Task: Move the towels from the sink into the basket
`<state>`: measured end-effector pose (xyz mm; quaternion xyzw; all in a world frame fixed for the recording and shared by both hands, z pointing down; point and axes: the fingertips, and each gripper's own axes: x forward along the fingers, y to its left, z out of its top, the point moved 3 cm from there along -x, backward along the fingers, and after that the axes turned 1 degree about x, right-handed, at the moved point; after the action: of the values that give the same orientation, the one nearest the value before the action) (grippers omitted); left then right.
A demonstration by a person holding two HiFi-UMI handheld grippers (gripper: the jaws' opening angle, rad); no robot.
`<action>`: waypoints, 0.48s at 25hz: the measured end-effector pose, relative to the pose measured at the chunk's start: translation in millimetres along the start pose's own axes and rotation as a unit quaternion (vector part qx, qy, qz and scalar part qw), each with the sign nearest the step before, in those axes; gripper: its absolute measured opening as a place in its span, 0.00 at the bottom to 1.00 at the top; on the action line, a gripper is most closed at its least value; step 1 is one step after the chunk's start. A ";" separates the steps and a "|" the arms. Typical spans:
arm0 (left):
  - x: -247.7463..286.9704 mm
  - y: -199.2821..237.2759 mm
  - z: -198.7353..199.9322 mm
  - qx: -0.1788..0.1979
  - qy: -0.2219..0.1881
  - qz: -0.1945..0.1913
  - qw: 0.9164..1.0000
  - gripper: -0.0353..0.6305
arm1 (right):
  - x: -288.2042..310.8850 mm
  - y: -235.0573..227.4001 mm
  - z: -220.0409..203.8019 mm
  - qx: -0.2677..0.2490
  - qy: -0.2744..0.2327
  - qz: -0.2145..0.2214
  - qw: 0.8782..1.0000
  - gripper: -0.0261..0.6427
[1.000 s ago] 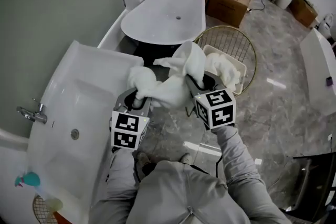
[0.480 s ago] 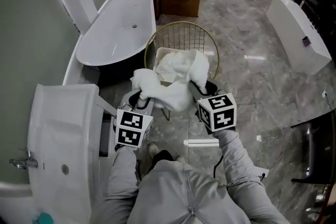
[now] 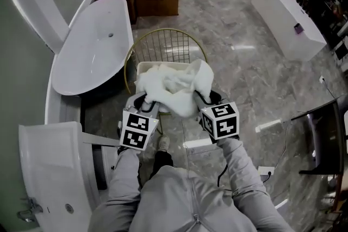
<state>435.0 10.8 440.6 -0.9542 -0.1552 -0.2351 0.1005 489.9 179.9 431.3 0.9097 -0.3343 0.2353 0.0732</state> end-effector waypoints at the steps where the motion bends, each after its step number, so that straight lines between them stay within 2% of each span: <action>1: 12.3 6.7 1.8 0.003 0.002 -0.006 1.000 0.32 | 10.2 -5.2 1.6 0.001 0.005 -0.005 1.000 0.22; 5: 59.6 38.3 1.5 0.014 0.020 -0.026 0.999 0.32 | 58.2 -21.0 5.6 0.012 0.026 -0.022 0.999 0.22; 12: 138.5 84.6 -22.7 0.031 0.067 -0.061 0.995 0.32 | 149.5 -40.4 -15.3 0.026 0.090 -0.039 0.995 0.22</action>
<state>571.1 -39.6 516.7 -0.9213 -0.2137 -0.2996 0.1258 609.6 129.5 517.0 0.8987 -0.2843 0.3220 0.0882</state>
